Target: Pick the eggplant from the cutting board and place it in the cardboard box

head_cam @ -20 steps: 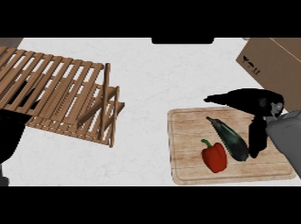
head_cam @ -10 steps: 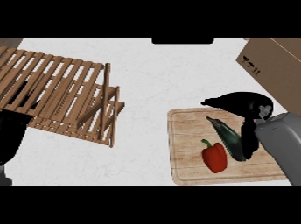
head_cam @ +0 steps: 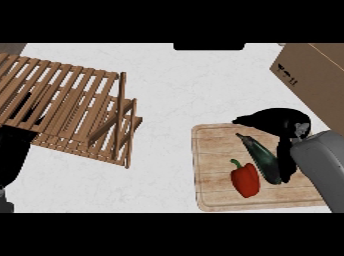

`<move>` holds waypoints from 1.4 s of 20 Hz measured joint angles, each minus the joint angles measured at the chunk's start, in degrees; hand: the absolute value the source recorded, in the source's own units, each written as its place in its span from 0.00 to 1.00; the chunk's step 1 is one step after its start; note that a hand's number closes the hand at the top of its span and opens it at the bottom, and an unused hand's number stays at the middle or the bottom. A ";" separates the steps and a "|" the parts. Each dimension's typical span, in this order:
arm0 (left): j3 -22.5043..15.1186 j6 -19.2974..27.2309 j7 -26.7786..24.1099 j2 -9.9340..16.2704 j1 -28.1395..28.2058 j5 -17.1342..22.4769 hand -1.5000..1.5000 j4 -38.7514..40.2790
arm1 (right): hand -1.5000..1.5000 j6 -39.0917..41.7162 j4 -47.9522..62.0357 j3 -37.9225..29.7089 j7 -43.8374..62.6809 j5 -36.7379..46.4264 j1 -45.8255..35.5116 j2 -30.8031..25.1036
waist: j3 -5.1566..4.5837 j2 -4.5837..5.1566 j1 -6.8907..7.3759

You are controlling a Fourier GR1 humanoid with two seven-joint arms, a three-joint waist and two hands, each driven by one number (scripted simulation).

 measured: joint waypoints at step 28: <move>2.70 -2.31 2.56 -3.40 -0.80 -3.07 0.50 -0.74 | 1.00 -10.65 7.35 0.16 -16.83 14.20 2.30 2.42 | -0.22 -0.24 0.06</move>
